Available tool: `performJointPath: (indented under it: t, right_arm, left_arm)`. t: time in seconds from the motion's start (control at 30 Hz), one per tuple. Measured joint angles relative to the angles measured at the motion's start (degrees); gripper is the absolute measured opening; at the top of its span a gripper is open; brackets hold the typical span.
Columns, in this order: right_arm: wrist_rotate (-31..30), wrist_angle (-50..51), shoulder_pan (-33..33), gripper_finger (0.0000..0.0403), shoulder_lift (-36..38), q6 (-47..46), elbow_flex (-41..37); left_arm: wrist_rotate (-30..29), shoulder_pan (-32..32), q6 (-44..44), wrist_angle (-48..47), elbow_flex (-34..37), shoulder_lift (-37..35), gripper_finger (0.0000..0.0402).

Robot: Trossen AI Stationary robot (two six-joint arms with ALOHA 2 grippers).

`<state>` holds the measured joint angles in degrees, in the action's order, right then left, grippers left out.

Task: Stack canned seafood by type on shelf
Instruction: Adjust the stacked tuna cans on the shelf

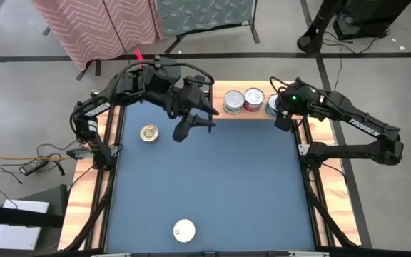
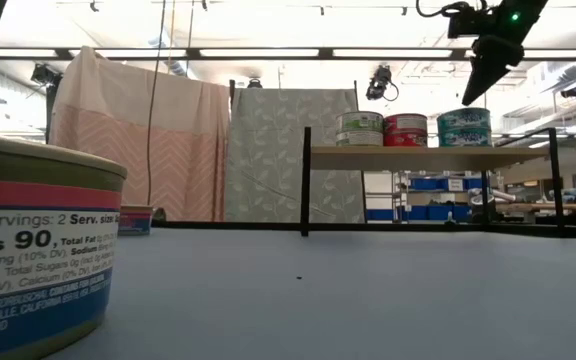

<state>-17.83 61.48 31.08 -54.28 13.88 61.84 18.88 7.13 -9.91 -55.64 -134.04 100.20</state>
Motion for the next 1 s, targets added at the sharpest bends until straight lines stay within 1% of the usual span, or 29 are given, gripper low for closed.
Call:
performJointPath:
  t: [0.13, 0.2, 0.3, 0.43, 0.6, 0.63, 0.73, 0.8, 0.9, 1.0]
  right_arm:
    - [1.19, -1.89, -1.73, 0.0292, 0.0, -2.3, 0.0]
    - [2.77, -3.51, -2.83, 0.0271, -0.01, -3.52, 0.47]
    - [3.23, -7.02, -4.65, 0.0229, 0.02, -3.95, 2.34]
    - [3.65, -11.36, -6.46, 0.0156, 0.02, -7.37, 5.77]
    - [7.95, -16.1, -8.64, 0.0031, 0.01, -12.56, 6.73]
    - [8.17, -16.37, -9.35, 0.0016, -0.39, -12.57, 6.73]
    - [7.47, -17.05, -11.58, 0.0016, -2.06, -13.2, 6.73]
    - [7.15, -17.26, -13.13, 0.0013, -3.4, -13.92, 6.71]
    - [6.9, -17.27, -16.21, 0.0007, -5.32, -13.89, 6.71]
    - [6.6, -17.71, -18.86, 0.0008, -6.61, -14.57, 6.64]
  left_arm:
    - [0.06, -0.11, -0.63, -0.02, 0.0, 0.0, 0.0167]
    - [-0.78, -0.11, -1.23, -0.04, 0.0, -0.01, 0.0167]
    - [-2.01, -0.08, -2.09, -0.23, 0.0, -0.12, 0.0167]
    - [-2.55, -0.04, -2.14, -1.08, 0.0, -0.15, 0.0167]
    - [-3.94, -0.04, -2.48, -4.77, 0.0, -0.2, 0.0167]
    - [-3.98, -0.04, -3.06, -5.39, 0.0, -0.2, 0.0167]
    - [-4.05, -0.04, -4.87, -6.24, 0.02, -0.82, 0.0159]
    - [-4.25, -0.04, -5.06, -5.71, 0.0, -1.4, 0.0146]
    - [-4.78, -0.04, -6.96, -8.39, -0.02, -2.0, 0.0117]
    - [-7.88, -0.06, -10.2, -14.7, 0.02, -3.04, 0.008]
